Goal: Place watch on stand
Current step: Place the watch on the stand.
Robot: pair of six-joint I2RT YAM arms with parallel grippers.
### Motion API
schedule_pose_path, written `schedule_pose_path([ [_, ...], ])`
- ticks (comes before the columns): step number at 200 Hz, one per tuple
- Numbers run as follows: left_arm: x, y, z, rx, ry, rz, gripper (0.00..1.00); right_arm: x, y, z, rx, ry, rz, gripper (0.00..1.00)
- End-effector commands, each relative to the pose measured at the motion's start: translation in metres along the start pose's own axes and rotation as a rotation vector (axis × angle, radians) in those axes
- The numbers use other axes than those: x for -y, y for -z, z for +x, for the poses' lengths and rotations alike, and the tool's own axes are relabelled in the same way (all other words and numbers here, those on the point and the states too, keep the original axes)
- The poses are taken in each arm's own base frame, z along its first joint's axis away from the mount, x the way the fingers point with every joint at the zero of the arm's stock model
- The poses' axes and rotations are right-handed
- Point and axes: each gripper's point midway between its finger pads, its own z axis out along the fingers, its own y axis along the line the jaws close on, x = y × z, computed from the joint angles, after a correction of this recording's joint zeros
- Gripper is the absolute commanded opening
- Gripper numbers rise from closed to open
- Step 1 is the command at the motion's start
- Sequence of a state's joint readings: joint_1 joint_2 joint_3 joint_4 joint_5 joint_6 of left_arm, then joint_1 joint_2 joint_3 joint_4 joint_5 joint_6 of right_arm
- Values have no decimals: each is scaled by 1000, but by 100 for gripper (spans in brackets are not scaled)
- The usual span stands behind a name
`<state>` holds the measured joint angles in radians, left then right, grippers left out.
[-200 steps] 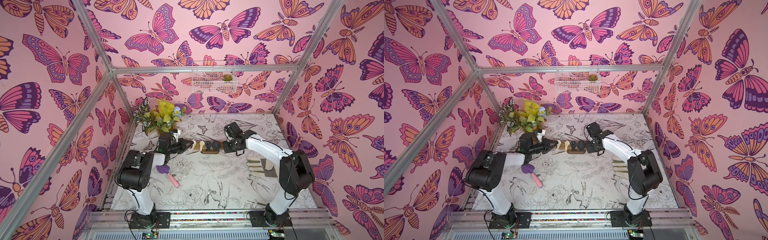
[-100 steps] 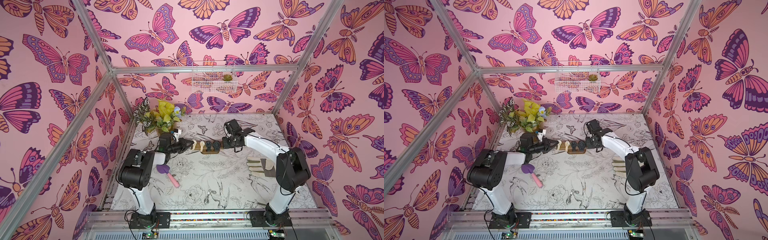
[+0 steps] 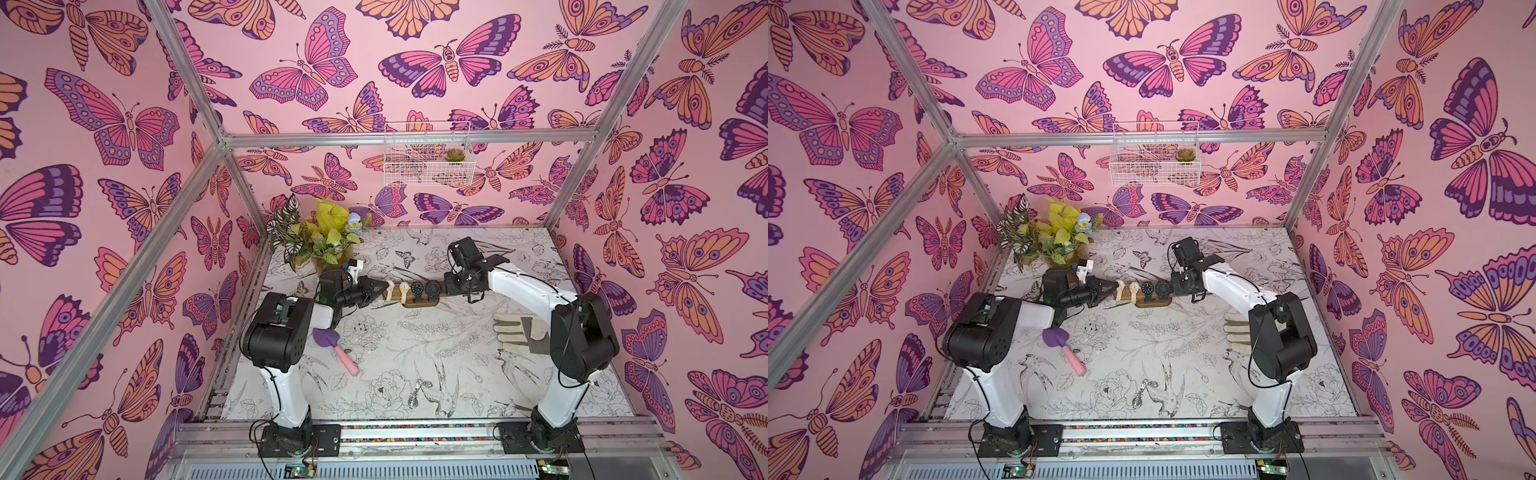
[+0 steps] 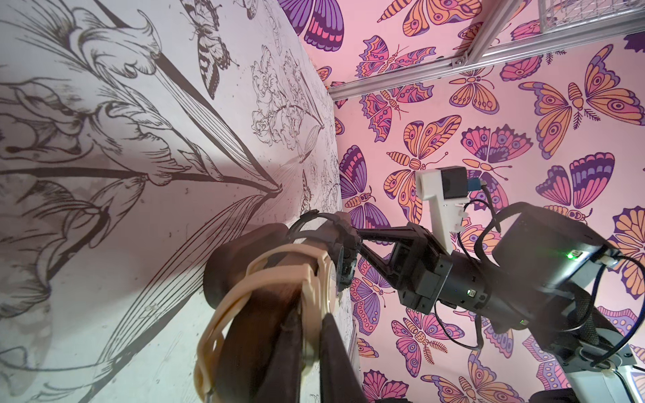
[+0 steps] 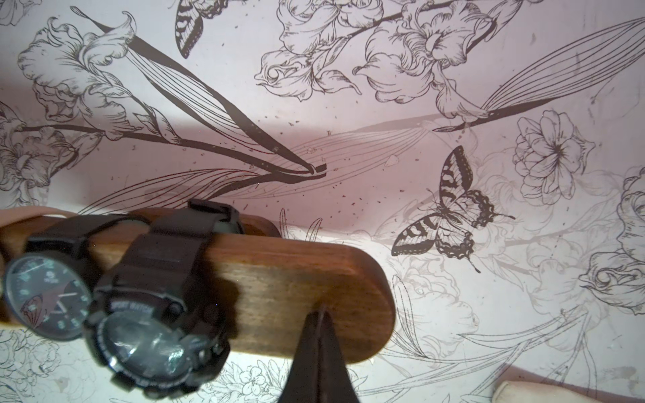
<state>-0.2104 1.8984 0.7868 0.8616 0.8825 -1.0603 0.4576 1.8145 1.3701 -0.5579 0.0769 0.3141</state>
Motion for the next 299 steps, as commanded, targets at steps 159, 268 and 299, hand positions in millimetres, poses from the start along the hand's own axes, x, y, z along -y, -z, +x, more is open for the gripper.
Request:
schedule_pose_path([
  [159, 4, -3, 32, -36, -34, -51, 3, 0, -3, 7, -32, -18, -10, 0],
  [268, 11, 12, 37, -13, -49, -89, 37, 0, 9, 7, -13, -24, -22, 0],
  [299, 20, 20, 38, 6, -72, -106, 36, -1, 21, 5, 10, -27, -34, 0],
])
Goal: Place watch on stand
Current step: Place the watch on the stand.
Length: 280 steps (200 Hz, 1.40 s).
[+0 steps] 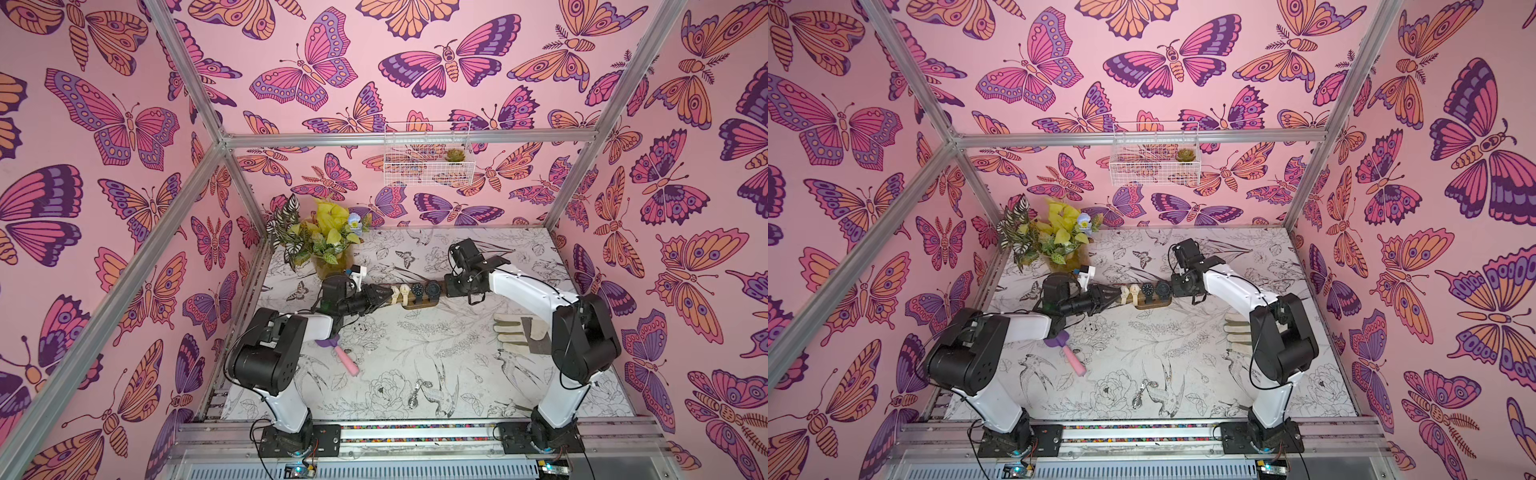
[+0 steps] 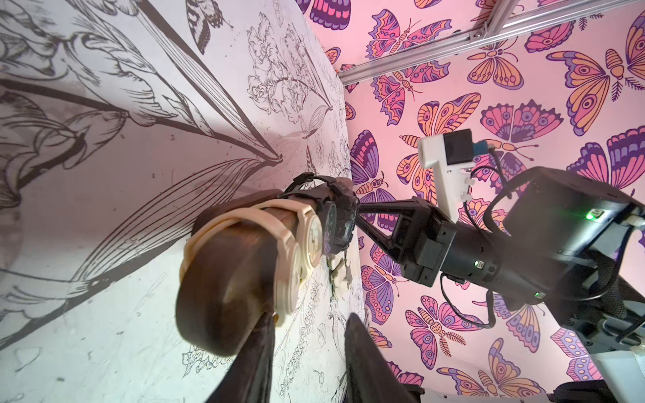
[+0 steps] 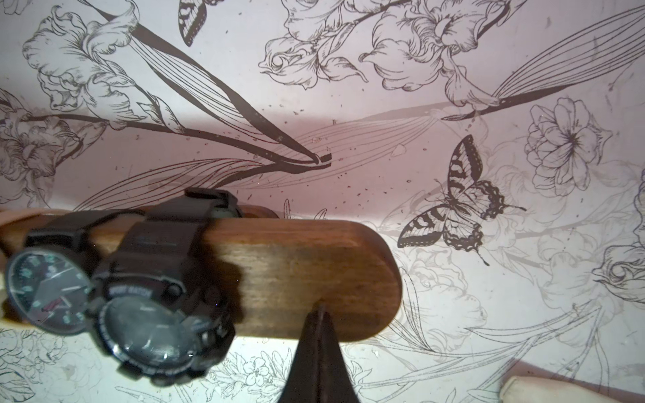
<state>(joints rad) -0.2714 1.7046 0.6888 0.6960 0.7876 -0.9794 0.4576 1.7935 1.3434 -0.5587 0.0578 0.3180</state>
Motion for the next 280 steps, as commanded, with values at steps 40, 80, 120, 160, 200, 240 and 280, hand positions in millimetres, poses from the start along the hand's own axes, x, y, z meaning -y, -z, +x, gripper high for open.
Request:
schedule_pose_path([
  [40, 16, 26, 3, 41, -97, -92, 34, -27, 48, -7, 94, 43, -43, 0],
  [80, 5, 39, 2, 71, -112, -208, 27, -105, 60, -17, 111, 130, -268, 0],
  [120, -20, 47, 3, 86, -36, -267, 24, -167, 43, -15, 56, 236, -374, 0],
  [160, -28, 55, 2, 95, -21, -277, 23, -190, 19, -13, 6, 254, -394, 0],
  [200, -34, 59, 0, 98, -11, -281, 22, -198, 3, -5, -34, 266, -399, 0],
  [240, -36, 60, -2, 98, -5, -277, 22, -198, -9, -3, -50, 268, -383, 0],
  [280, -35, 61, -3, 100, -6, -273, 21, -197, -8, -3, -57, 274, -378, 0],
])
